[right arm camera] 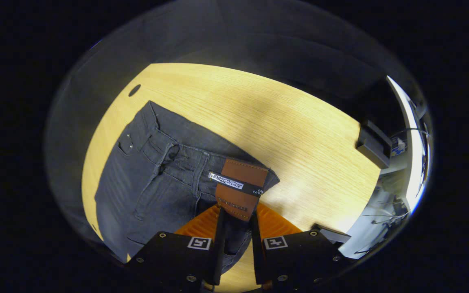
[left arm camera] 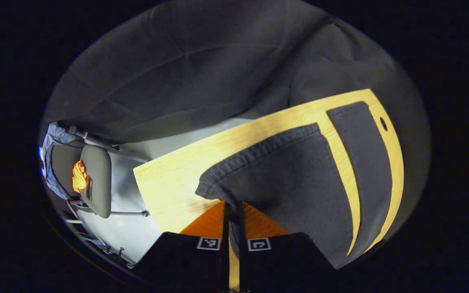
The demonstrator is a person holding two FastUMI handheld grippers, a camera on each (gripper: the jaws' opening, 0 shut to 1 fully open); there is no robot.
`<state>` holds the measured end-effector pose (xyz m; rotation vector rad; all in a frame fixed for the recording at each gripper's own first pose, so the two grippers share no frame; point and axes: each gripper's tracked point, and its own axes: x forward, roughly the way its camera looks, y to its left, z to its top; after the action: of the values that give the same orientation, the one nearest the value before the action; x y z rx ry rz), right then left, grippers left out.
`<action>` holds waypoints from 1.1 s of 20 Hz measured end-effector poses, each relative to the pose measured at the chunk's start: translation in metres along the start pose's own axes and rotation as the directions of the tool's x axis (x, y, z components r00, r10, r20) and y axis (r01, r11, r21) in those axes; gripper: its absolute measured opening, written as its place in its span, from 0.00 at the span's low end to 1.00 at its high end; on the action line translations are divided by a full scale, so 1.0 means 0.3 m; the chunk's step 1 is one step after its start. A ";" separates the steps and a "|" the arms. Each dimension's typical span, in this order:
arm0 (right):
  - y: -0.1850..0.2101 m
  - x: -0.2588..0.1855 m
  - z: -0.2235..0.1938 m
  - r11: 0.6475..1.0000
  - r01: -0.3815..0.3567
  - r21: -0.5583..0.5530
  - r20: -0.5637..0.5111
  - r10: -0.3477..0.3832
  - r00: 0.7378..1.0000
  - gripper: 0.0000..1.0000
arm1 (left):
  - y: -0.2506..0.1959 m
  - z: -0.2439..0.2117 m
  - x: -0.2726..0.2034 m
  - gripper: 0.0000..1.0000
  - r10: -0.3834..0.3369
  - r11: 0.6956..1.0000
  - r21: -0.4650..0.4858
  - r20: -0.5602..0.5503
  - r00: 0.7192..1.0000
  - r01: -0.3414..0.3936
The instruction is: Grasp the waist and the cuffs of the jeans and fold them to make the two legs overlap; first hold the waist and fold one-third of the jeans toward the cuffs, then hold the cuffs and fold the remaining one-third in the same direction to finish folding.
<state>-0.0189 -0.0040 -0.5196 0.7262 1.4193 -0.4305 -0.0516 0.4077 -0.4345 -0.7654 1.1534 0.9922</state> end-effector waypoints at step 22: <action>0.392 -0.348 0.146 0.865 -0.428 0.261 0.205 0.384 0.900 0.12 | -0.465 0.272 -0.340 0.01 -0.554 0.831 0.169 0.155 0.818 0.531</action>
<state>0.0783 0.0350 -0.3944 1.1925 1.0318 -0.3597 0.0978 0.4027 -0.3153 -0.8182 0.7430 0.4952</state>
